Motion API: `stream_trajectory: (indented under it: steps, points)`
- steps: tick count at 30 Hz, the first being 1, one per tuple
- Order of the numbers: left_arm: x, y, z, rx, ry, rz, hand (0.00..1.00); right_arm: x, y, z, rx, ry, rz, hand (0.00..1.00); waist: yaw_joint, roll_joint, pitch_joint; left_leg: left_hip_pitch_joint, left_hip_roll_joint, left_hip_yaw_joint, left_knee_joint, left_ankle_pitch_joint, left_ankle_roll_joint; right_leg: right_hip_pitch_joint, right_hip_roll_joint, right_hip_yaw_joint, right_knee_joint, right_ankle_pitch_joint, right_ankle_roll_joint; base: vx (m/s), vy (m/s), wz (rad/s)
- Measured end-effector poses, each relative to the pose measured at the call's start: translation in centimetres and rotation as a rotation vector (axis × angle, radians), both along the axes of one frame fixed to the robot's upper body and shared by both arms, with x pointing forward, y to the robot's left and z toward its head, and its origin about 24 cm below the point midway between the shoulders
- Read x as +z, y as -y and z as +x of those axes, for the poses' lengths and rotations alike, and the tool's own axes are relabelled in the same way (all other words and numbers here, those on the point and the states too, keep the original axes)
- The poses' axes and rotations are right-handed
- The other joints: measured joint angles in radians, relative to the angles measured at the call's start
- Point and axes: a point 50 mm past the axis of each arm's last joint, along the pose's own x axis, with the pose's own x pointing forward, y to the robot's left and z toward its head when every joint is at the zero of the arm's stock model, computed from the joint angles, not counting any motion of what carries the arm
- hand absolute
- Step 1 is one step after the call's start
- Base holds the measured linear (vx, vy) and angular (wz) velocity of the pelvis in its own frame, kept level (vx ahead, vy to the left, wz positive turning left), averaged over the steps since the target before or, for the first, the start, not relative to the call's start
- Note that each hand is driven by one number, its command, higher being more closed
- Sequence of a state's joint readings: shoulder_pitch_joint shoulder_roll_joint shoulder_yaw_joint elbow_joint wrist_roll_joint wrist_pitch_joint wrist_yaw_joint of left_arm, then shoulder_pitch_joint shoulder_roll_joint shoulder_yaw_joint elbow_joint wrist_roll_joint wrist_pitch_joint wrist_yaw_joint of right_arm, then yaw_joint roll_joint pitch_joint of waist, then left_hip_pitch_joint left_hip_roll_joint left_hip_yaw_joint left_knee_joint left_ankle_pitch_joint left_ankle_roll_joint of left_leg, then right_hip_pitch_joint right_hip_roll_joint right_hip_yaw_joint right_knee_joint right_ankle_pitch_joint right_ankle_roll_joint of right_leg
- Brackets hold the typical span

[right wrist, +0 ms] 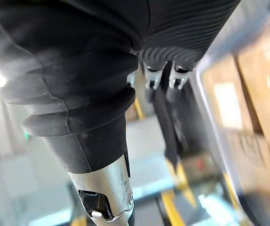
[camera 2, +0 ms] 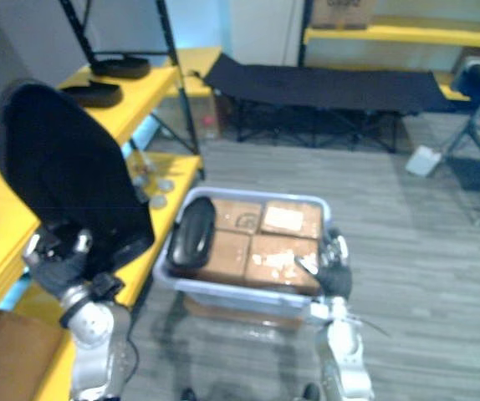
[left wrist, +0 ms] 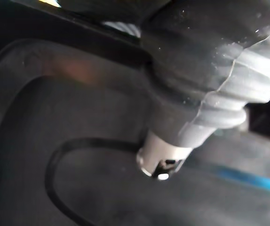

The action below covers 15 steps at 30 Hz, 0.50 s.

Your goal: Walk over and take plastic housings, then place them on the shelf

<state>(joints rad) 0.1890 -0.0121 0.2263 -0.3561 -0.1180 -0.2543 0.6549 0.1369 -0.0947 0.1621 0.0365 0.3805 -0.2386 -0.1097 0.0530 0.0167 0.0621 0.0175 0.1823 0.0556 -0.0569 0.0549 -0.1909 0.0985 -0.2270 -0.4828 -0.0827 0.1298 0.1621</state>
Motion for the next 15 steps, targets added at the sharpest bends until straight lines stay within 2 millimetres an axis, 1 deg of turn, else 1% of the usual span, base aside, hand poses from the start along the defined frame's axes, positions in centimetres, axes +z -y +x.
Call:
stream_trajectory:
  steps: [1,3,4,6,7,9,10,12,13,15]
  points:
    - [0.0,-0.4,-0.4,0.023,-0.003,0.007,1.00,0.0,-0.5,0.2,0.023,0.001,0.001,0.00,0.008,0.000,-0.004,-0.008,-0.001,-0.017,0.001,0.001,0.000,0.006,0.000,-0.017,-0.001,-0.006,-0.003,-0.01,-0.012,0.70]
    - [-0.1,-2.0,-2.0,0.105,-0.029,0.028,1.00,0.0,-2.3,0.8,0.095,0.002,0.000,0.00,0.051,0.001,-0.017,-0.029,-0.010,-0.078,0.004,0.007,0.000,0.035,0.000,-0.083,0.001,-0.015,0.003,0.01,-0.020,0.77]
    - [-0.2,-2.4,-2.4,0.125,-0.038,0.032,1.00,0.0,-2.6,1.0,0.109,0.003,0.000,0.00,0.059,0.000,-0.018,-0.037,-0.015,-0.098,0.008,0.007,0.001,0.044,-0.001,-0.099,0.002,-0.017,0.006,0.02,-0.023,0.85]
    - [-0.6,-3.6,-3.7,0.188,-0.073,0.048,1.00,0.5,-3.6,1.7,0.140,0.022,-0.001,0.00,0.103,-0.002,-0.022,-0.060,-0.031,-0.159,0.019,0.010,-0.002,0.076,-0.006,-0.166,0.003,-0.025,0.017,0.01,-0.024,0.79]
    - [-0.6,-3.9,-4.2,0.208,-0.083,0.054,1.00,0.6,-3.7,1.9,0.147,0.026,-0.003,0.00,0.112,-0.004,-0.024,-0.066,-0.035,-0.173,0.019,0.011,-0.003,0.082,-0.006,-0.180,0.003,-0.026,0.019,0.02,-0.027,0.64]
    - [-0.6,-5.2,-5.9,0.283,-0.113,0.079,1.00,0.9,-4.5,2.5,0.169,0.041,-0.014,0.00,0.157,-0.012,-0.032,-0.077,-0.046,-0.210,0.019,0.012,-0.002,0.100,-0.006,-0.213,0.003,-0.036,0.025,0.03,-0.034,0.56]
    - [-0.7,-5.7,-6.8,0.320,-0.131,0.086,1.00,1.2,-4.9,2.7,0.178,0.047,-0.016,0.00,0.167,-0.015,-0.033,-0.079,-0.053,-0.226,0.020,0.012,-0.002,0.113,-0.008,-0.233,0.003,-0.042,0.028,0.04,-0.032,0.39]
    - [-0.9,-6.1,-7.7,0.356,-0.149,0.085,1.00,1.5,-5.3,2.9,0.195,0.060,-0.022,0.00,0.185,-0.015,-0.033,-0.076,-0.056,-0.229,0.023,0.011,-0.002,0.114,-0.013,-0.235,0.012,-0.048,0.029,0.03,-0.012,0.10]
    - [-1.2,-6.4,-9.0,0.407,-0.173,0.077,1.00,1.9,-6.0,3.3,0.222,0.078,-0.033,0.00,0.204,-0.014,-0.032,-0.070,-0.056,-0.223,0.034,0.004,-0.001,0.114,-0.019,-0.229,0.027,-0.058,0.027,0.03,0.008,-0.09]
    - [-1.4,-6.5,-9.5,0.423,-0.187,0.074,1.00,2.2,-6.3,3.5,0.237,0.090,-0.036,0.00,0.210,-0.014,-0.032,-0.069,-0.056,-0.221,0.048,-0.004,0.001,0.117,-0.021,-0.228,0.036,-0.064,0.029,0.02,0.002,-0.06]
